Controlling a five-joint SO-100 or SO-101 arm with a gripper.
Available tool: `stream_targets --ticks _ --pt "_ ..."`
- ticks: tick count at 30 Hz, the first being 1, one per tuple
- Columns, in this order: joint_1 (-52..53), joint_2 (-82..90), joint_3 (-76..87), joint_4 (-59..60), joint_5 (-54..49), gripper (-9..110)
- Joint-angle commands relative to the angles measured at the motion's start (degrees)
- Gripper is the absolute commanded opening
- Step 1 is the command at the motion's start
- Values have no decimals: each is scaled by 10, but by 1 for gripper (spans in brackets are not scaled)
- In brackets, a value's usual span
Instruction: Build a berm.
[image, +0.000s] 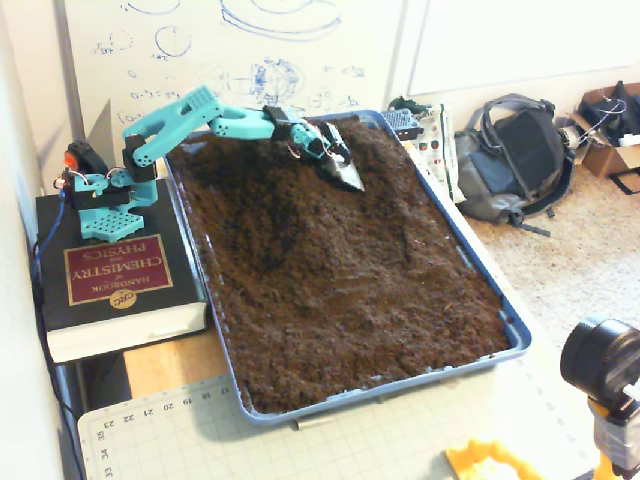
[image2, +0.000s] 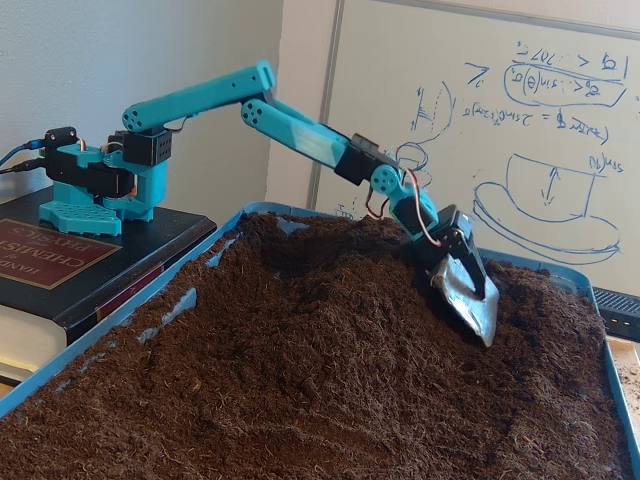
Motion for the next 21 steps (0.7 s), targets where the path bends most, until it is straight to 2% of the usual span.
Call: stream_targets --ticks 1,9,21 --pt "12 -2 -50 -11 -6 0" --pt "-9 -8 4 4 -5 0" --pt "-47 225 317 48 1 0"
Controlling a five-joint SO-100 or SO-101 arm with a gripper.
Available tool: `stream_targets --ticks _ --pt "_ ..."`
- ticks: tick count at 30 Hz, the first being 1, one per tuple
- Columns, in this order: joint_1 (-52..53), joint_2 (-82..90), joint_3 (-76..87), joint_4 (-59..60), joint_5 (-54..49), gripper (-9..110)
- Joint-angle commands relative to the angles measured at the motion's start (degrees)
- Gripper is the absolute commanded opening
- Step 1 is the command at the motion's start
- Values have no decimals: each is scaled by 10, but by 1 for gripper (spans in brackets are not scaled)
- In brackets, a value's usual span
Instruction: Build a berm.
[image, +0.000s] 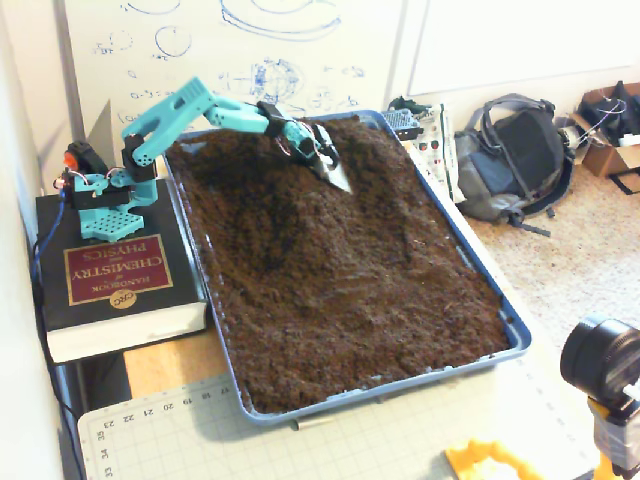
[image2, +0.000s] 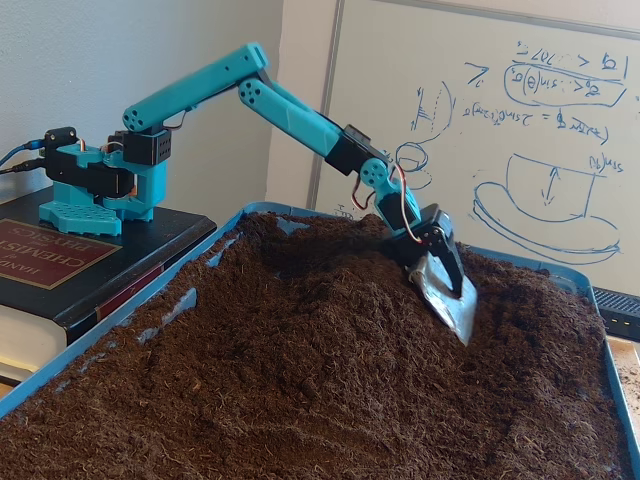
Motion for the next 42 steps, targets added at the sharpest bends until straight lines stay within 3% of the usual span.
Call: stream_targets --ticks 1,10,22,29,42 --pt "-23 86 96 27 1 0" --pt "-23 183 203 27 4 0" --pt "-40 309 102 27 16 0" --pt "-87 209 -35 28 119 0" --pt "-90 7 -227 27 103 0"
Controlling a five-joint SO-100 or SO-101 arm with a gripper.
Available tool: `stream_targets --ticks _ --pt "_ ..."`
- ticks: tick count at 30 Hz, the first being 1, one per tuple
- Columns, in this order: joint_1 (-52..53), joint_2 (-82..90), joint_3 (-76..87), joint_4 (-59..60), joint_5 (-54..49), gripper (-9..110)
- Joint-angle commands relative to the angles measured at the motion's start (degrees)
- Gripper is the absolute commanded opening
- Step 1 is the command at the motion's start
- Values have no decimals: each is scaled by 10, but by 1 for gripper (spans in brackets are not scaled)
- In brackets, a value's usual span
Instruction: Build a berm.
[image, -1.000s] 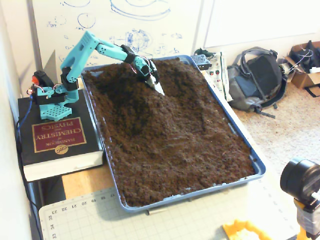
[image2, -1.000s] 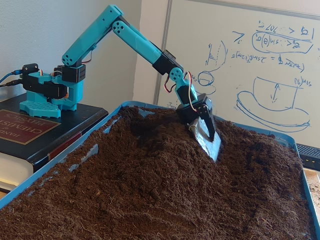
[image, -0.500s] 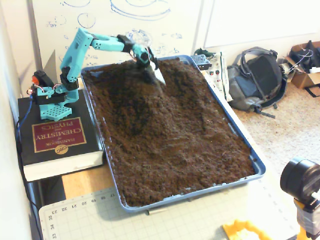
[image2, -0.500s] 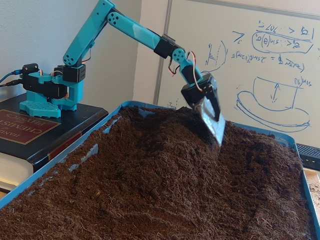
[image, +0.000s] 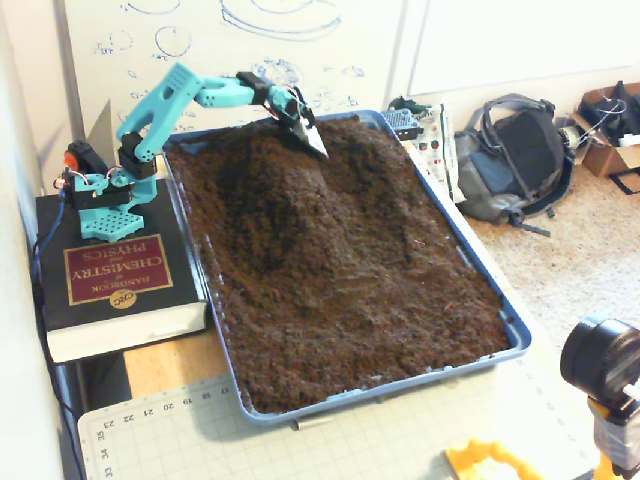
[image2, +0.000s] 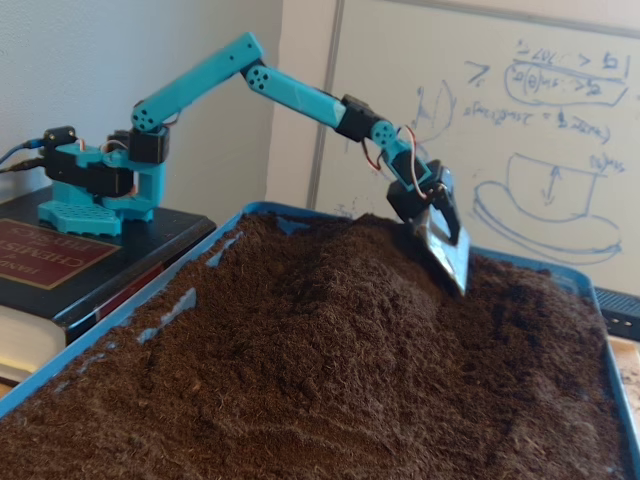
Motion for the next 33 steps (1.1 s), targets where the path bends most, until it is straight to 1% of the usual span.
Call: stream_targets --ticks 1,7,9,18,23,27,33 --pt "23 24 -91 1 -21 0" --pt "66 16 -91 1 -125 0" --pt "70 11 -86 1 -134 0" --pt "97 -26 -77 -7 -114 0" --pt "83 -51 -64 3 -108 0" --pt "78 -32 18 3 -108 0" --pt "72 62 166 3 -108 0"
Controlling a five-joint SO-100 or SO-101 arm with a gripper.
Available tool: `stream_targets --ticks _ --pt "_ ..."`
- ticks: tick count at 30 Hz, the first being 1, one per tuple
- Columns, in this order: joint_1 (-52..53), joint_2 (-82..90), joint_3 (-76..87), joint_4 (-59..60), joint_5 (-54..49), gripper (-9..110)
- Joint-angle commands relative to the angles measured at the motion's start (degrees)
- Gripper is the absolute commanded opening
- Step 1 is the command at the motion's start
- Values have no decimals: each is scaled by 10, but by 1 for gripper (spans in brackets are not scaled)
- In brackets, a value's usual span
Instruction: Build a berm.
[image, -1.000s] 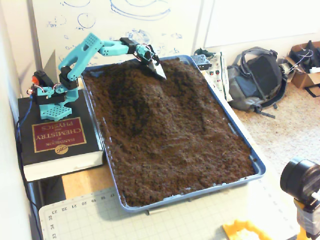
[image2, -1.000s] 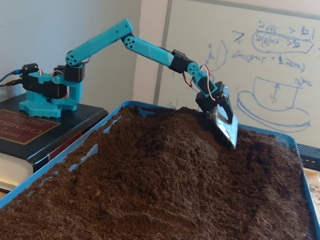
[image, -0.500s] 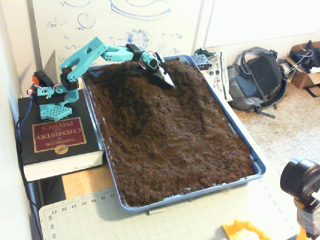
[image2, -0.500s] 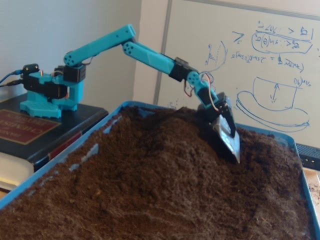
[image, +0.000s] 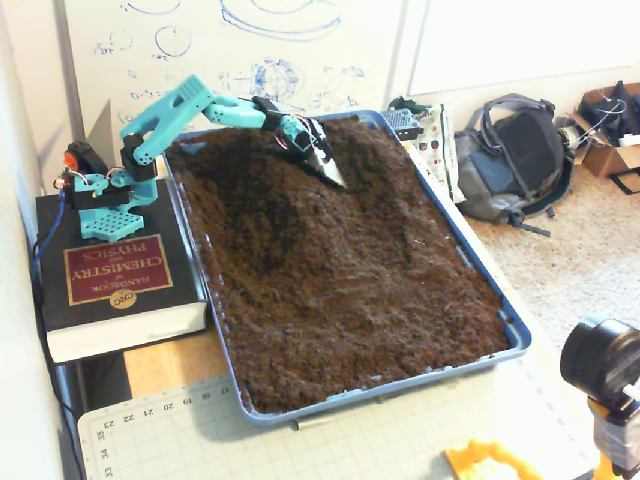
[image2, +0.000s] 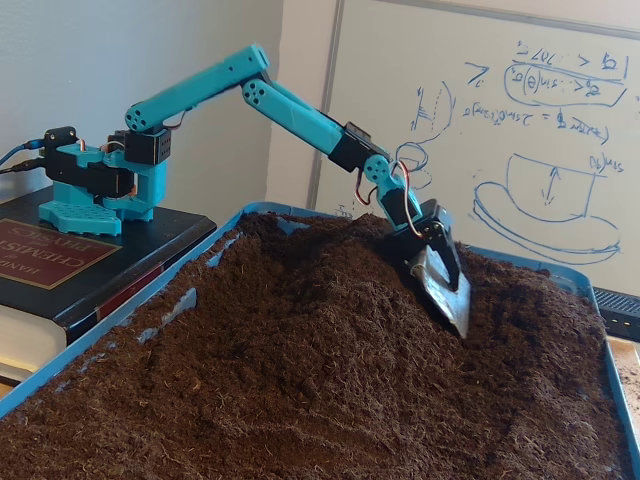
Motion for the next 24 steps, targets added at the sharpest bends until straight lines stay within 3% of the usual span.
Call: stream_targets --ticks 1,14,24 --pt "-12 82 79 11 5 0" --pt "-17 240 212 11 6 0" --pt "52 305 59 10 3 0"
